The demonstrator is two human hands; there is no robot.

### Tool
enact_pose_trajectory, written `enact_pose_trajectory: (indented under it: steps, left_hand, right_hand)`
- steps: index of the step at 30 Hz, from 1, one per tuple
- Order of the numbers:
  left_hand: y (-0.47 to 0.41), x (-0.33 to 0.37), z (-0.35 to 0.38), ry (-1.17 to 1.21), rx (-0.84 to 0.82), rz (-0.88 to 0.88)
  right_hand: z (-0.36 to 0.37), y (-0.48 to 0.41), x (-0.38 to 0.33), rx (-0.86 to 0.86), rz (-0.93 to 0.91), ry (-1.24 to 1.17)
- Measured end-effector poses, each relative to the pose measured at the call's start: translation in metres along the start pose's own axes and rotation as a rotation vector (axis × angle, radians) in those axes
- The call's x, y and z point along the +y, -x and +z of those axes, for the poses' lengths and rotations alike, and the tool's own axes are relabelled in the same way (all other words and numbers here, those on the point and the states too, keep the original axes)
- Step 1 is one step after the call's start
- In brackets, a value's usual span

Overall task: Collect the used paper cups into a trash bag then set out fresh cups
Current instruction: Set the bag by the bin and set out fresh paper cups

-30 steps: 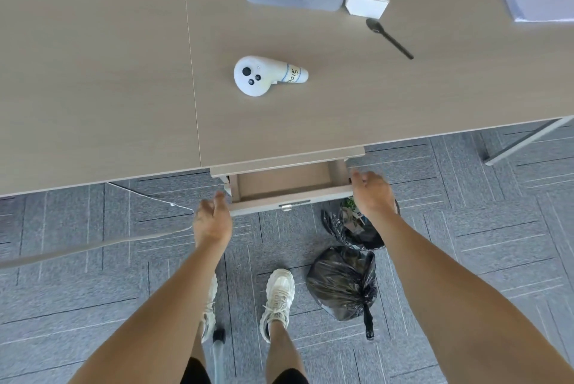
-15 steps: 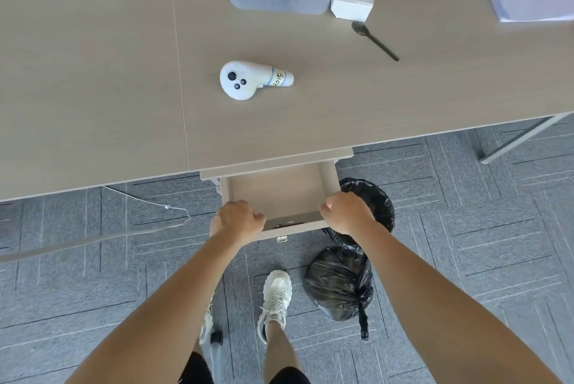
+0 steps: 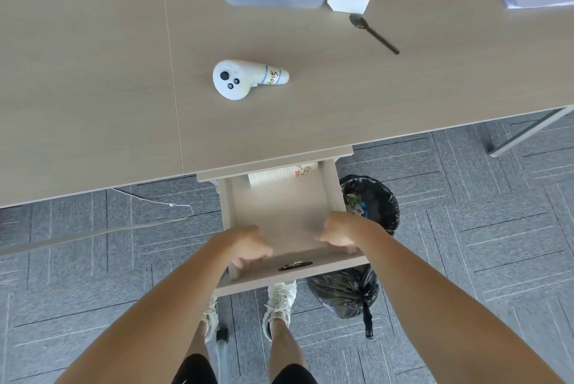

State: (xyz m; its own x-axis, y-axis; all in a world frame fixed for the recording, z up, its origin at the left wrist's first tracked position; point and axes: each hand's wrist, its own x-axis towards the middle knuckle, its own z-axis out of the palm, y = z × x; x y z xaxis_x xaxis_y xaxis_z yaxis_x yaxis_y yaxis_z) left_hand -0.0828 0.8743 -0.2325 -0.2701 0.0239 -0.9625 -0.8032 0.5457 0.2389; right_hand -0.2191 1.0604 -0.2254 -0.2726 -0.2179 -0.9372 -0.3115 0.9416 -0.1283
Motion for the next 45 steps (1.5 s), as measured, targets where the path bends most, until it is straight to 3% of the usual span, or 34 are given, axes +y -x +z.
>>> enact_pose_trajectory:
  steps: [3,7,8,10,12,14,17,20,24,27,33,36,40,45]
  left_hand:
    - [-0.004,-0.002,0.020,-0.050,-0.077,-0.056]
    - [-0.005,0.003,0.022,0.013,-0.136,-0.047]
    - [-0.005,0.005,0.018,0.022,-0.043,-0.012]
    - [-0.002,0.013,0.006,0.005,0.301,0.071]
    - [0.002,0.021,-0.008,0.148,0.586,0.073]
    - [0.003,0.028,-0.022,0.333,0.669,0.004]
    - [-0.011,0.030,-0.032,0.534,0.615,-0.018]
    - [-0.026,0.030,-0.035,0.667,0.544,0.015]
    - [-0.037,0.031,-0.030,0.551,0.500,0.065]
    - [-0.040,0.032,-0.031,0.613,0.505,0.078]
    - [-0.036,0.034,-0.031,0.534,0.437,0.077]
    - [-0.031,0.028,-0.039,0.567,0.435,0.131]
    - [-0.001,0.025,-0.055,0.861,0.351,0.222]
    - [0.033,0.020,-0.072,0.634,0.485,0.206]
  right_hand:
    - [0.014,0.000,0.006,-0.112,0.044,-0.079]
    - [0.011,-0.003,0.006,-0.102,0.056,-0.222]
    - [0.007,-0.003,0.004,-0.051,0.039,-0.192]
    - [-0.003,-0.006,-0.002,0.125,-0.031,-0.064]
    - [-0.014,-0.009,-0.010,0.311,-0.083,-0.052]
    - [-0.024,-0.013,-0.017,0.433,-0.076,-0.142]
    - [-0.032,-0.027,-0.030,0.455,-0.080,-0.228]
    - [-0.030,-0.042,-0.038,0.362,-0.083,-0.143]
    - [-0.021,-0.046,-0.040,0.272,-0.007,0.112]
    - [-0.014,-0.046,-0.041,0.259,0.002,0.275]
    - [0.003,-0.050,-0.043,0.382,-0.201,0.495]
    - [0.013,-0.047,-0.040,0.386,-0.269,0.378]
    - [0.011,-0.024,-0.030,0.411,-0.312,0.081]
    - [-0.006,0.034,-0.029,0.536,-0.329,-0.262]
